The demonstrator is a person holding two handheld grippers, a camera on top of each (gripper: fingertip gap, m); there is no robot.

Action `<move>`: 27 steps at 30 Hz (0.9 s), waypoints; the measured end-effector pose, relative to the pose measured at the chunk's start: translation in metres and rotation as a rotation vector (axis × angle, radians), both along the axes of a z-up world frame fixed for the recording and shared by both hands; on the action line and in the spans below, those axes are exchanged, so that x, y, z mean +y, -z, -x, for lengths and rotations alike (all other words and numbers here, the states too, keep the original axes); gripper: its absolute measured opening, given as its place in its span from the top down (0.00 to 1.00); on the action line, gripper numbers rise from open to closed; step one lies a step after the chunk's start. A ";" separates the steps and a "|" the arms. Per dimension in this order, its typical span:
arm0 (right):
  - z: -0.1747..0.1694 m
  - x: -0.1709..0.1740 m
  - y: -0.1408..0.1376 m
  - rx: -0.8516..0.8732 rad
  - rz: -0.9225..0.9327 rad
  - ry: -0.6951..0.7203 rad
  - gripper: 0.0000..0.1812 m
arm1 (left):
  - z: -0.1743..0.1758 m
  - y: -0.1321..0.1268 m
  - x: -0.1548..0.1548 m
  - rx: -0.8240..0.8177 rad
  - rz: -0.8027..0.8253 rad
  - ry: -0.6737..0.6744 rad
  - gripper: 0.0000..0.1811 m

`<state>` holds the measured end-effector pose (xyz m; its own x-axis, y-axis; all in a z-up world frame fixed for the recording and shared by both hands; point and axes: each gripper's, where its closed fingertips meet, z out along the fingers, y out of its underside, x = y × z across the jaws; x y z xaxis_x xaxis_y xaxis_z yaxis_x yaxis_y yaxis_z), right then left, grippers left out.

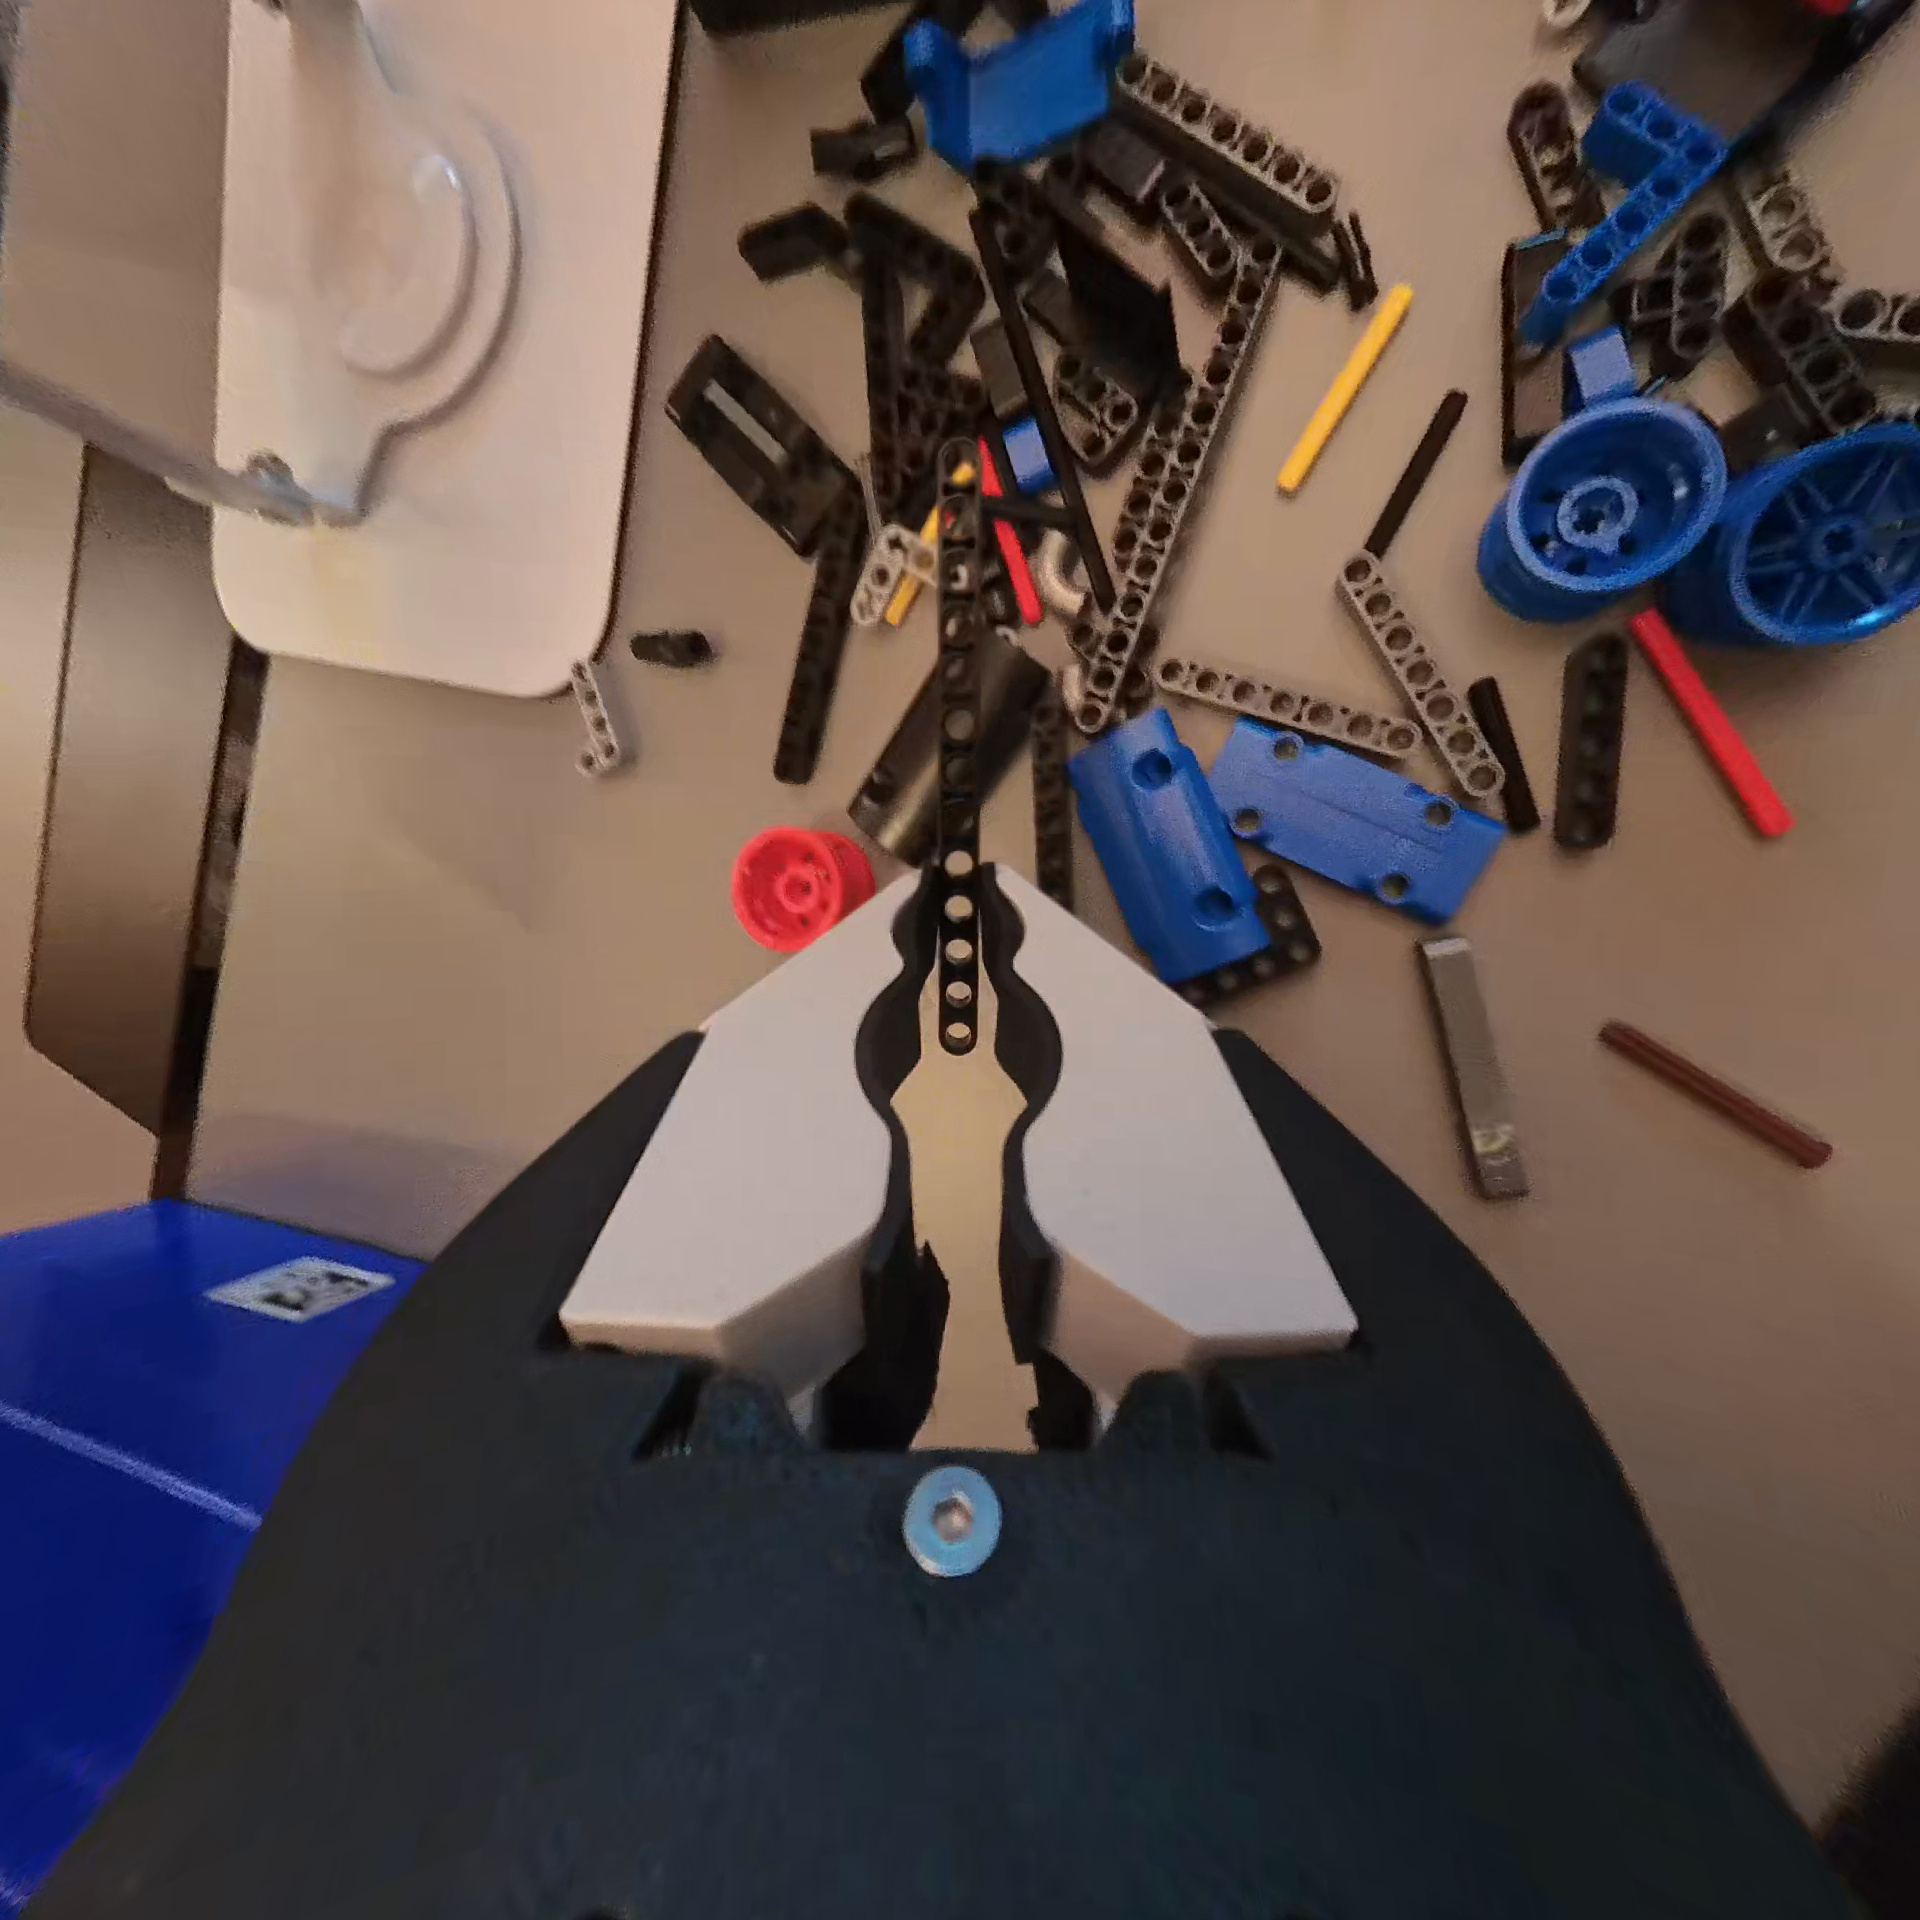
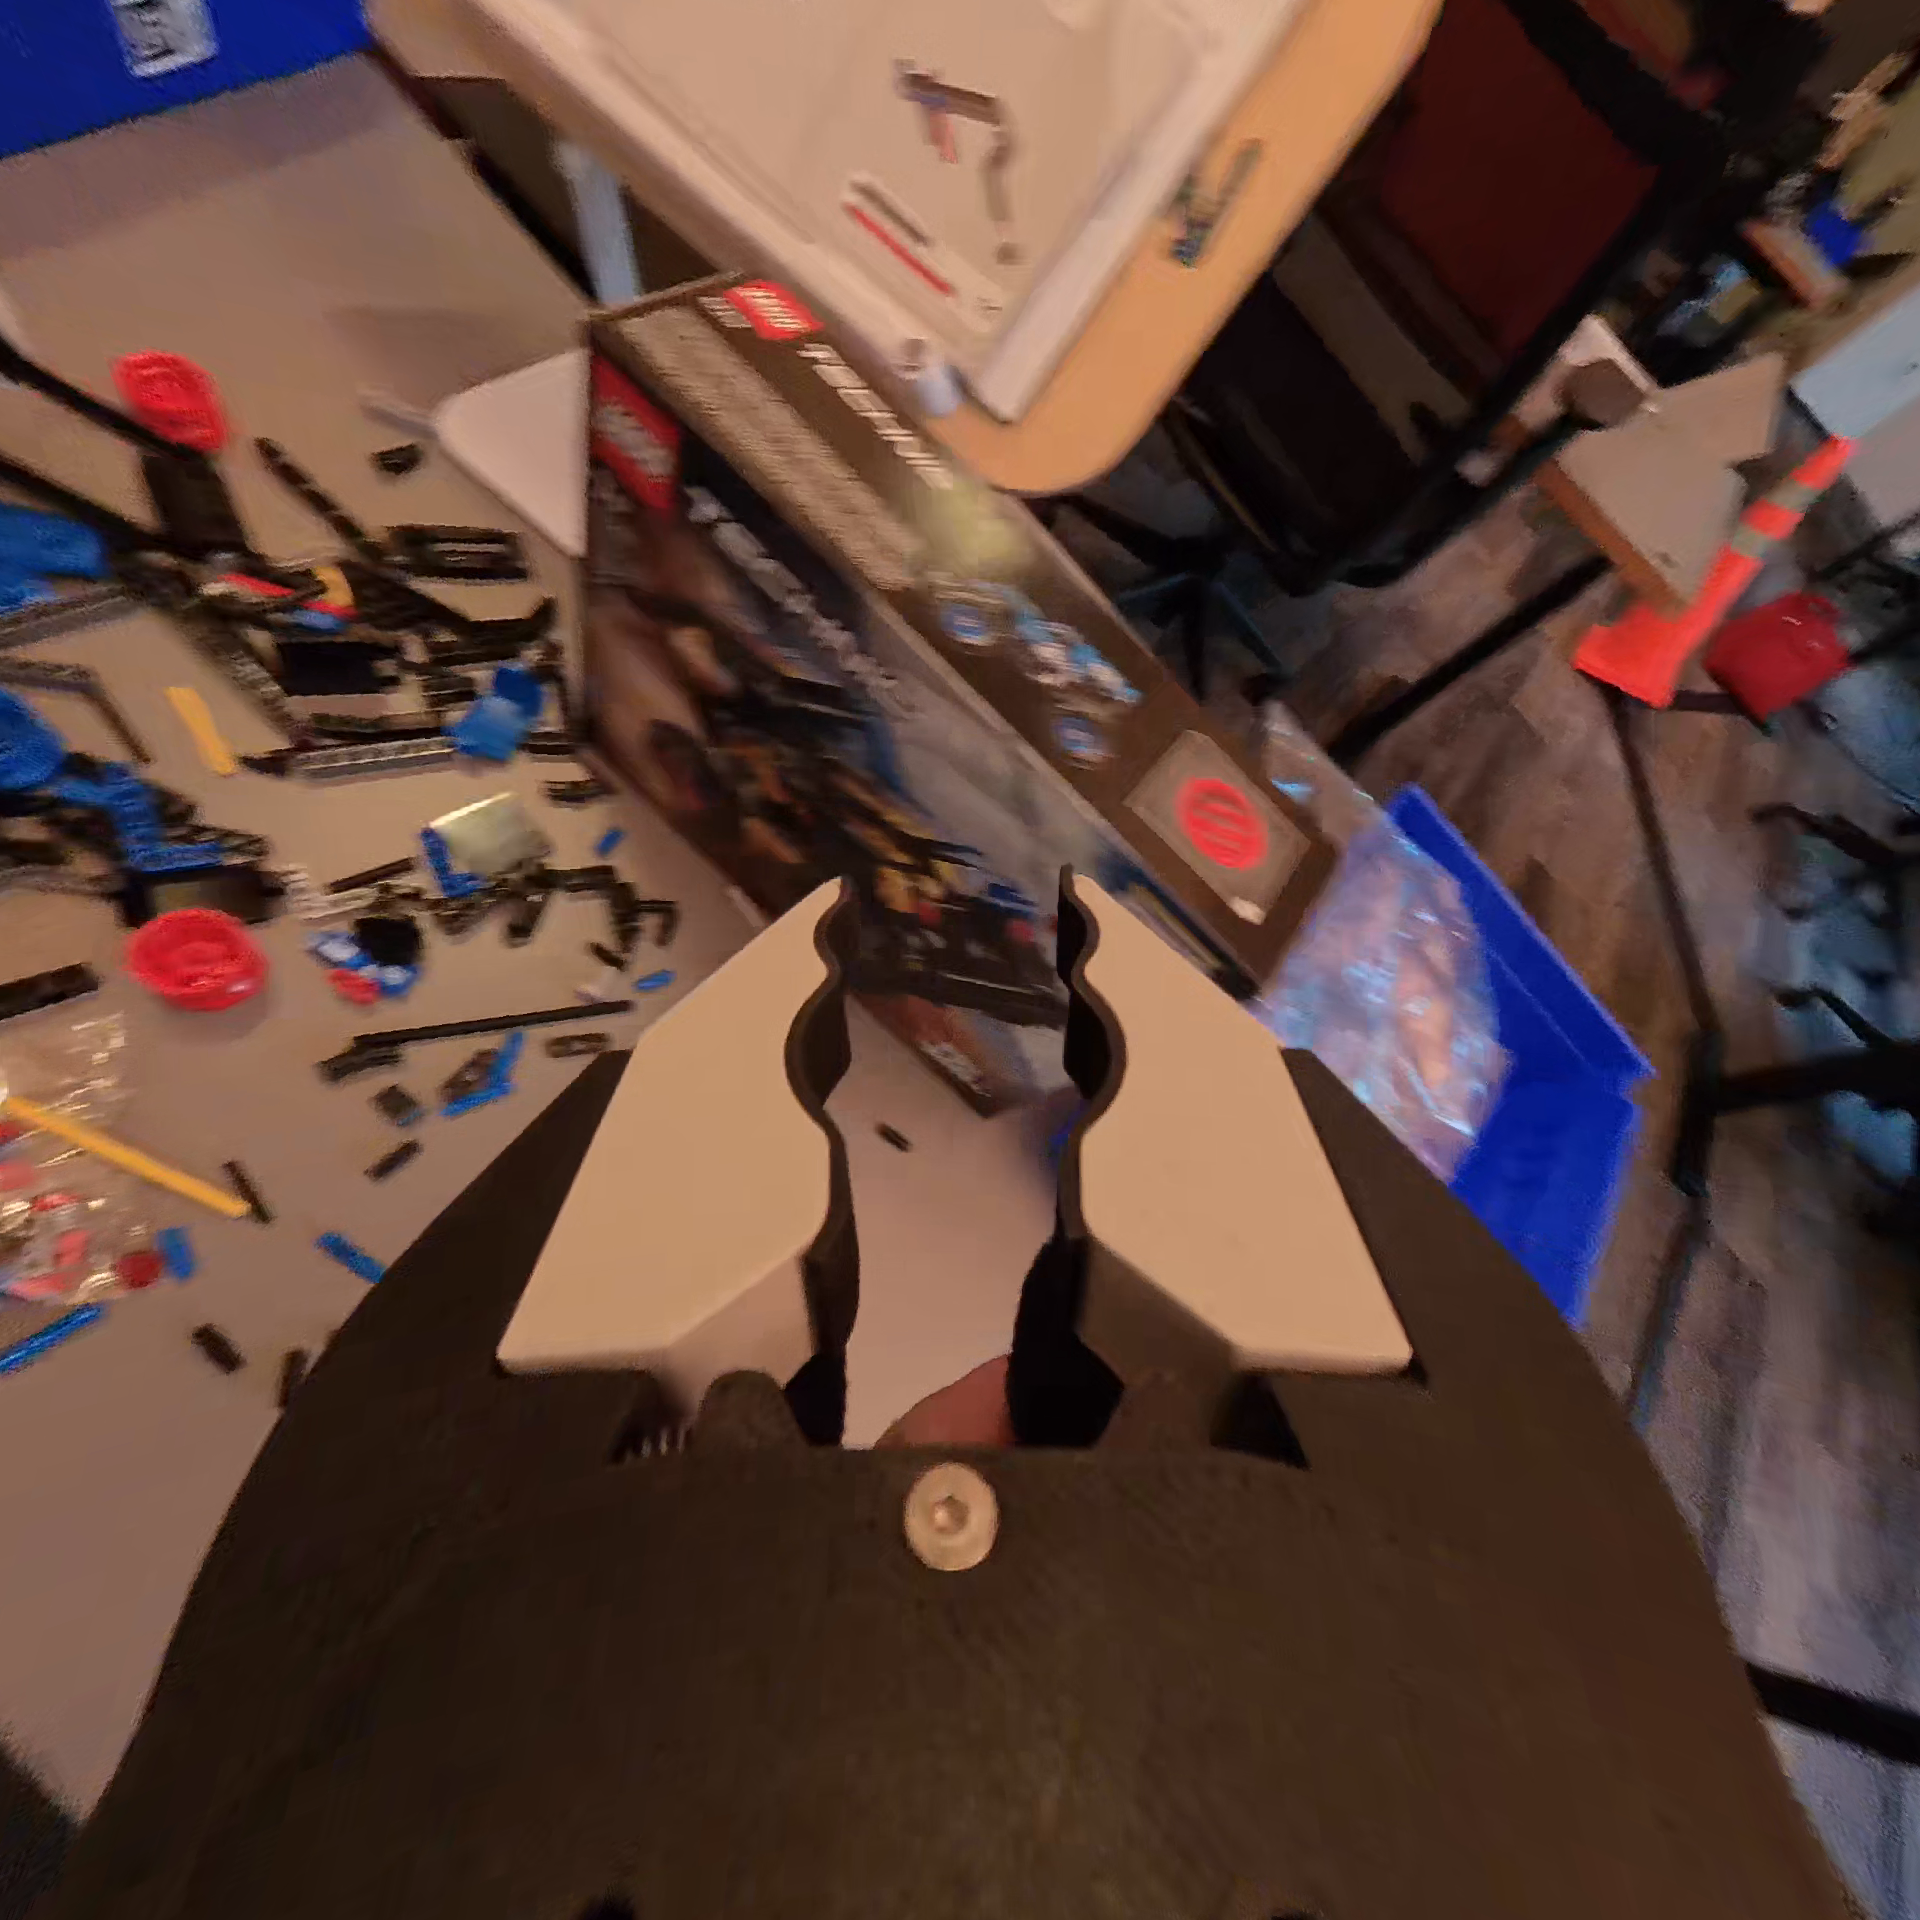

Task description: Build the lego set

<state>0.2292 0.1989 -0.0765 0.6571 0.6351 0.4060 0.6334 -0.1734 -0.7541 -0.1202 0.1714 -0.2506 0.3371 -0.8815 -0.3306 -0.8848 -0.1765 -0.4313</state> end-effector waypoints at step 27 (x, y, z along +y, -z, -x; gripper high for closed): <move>0.245 0.018 0.182 -0.127 0.344 -0.386 0.98 | 0.007 0.041 -0.033 -0.155 0.044 -0.106 0.97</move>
<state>-0.0159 0.2168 -0.2590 0.3088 0.9313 0.1934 0.7829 -0.1334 -0.6077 -0.1273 0.1382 -0.2916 0.4729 -0.8507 -0.2296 -0.7838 -0.2870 -0.5507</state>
